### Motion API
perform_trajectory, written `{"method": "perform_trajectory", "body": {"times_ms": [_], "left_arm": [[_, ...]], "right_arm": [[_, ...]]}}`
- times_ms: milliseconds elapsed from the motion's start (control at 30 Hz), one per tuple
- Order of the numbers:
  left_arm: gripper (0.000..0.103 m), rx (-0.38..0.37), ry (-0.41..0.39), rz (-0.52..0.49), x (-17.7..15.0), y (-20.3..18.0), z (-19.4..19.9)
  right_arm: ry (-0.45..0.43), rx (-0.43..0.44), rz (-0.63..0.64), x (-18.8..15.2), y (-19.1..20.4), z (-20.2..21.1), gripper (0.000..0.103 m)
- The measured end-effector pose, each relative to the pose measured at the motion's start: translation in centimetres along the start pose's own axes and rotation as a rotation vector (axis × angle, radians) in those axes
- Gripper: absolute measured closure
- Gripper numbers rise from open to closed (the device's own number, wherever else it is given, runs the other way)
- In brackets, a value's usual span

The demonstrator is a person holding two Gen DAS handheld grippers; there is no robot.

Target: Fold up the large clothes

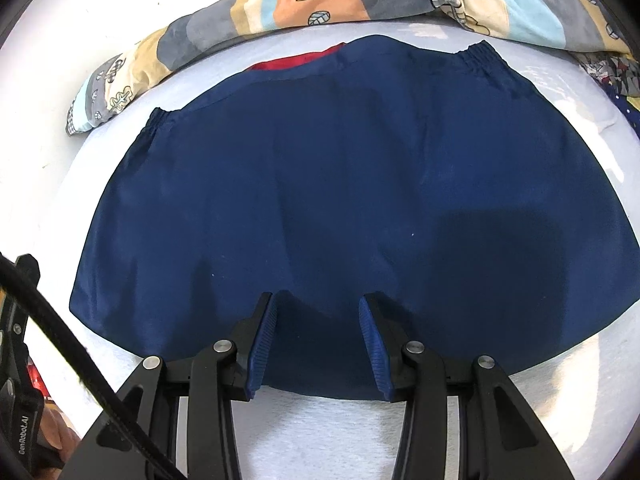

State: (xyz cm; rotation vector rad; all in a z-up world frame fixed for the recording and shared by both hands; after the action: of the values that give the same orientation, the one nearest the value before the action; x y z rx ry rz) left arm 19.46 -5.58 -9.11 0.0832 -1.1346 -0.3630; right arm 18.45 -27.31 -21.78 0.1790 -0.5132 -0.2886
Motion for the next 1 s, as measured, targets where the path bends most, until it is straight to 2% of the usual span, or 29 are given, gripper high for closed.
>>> {"method": "perform_trajectory", "body": {"times_ms": [167, 367, 567, 667, 733, 900, 933, 1000], "left_arm": [[0.006, 0.003, -0.001, -0.004, 0.0, -0.1, 0.0], [0.006, 0.008, 0.003, -0.003, -0.2, -0.2, -0.2], [0.006, -0.003, 0.031, -0.003, -0.6, -0.4, -1.0], [0.006, -0.03, 0.124, 0.037, -2.3, -0.1, -3.0], [0.006, -0.014, 0.215, 0.062, -4.2, 0.8, -4.9], [0.006, 0.019, 0.377, 0.162, -8.0, 3.6, -8.1], [0.006, 0.02, 0.434, 0.192, -9.3, 4.4, -9.0], [0.006, 0.003, 0.495, 0.234, -11.0, 5.0, -10.0]], "right_arm": [[0.003, 0.015, -0.009, 0.0, -0.1, 0.4, 0.055], [-0.043, 0.016, -0.02, 0.8, -0.6, 1.8, 0.055], [-0.014, -0.013, -0.04, 0.5, -2.3, 1.6, 0.055], [0.019, -0.024, -0.069, 0.1, -3.4, 1.1, 0.055], [0.022, 0.004, -0.096, 0.0, -4.0, 1.3, 0.055], [-0.065, -0.003, -0.149, 1.8, -6.1, 4.0, 0.055], [-0.061, 0.001, -0.164, 1.8, -6.8, 4.0, 0.055], [-0.023, -0.001, -0.197, 1.2, -8.1, 3.2, 0.055]]}}
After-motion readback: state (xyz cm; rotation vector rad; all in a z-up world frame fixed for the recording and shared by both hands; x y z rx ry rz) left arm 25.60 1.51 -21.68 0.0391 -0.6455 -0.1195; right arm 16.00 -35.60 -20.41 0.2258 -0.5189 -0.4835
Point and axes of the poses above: each gripper's, at about its wrist camera, not at the fingertips, and z roughly against the way its jaws point, y to its left, x to its top, the point moved 9 cm from there along -z, roughly the way its jaws point
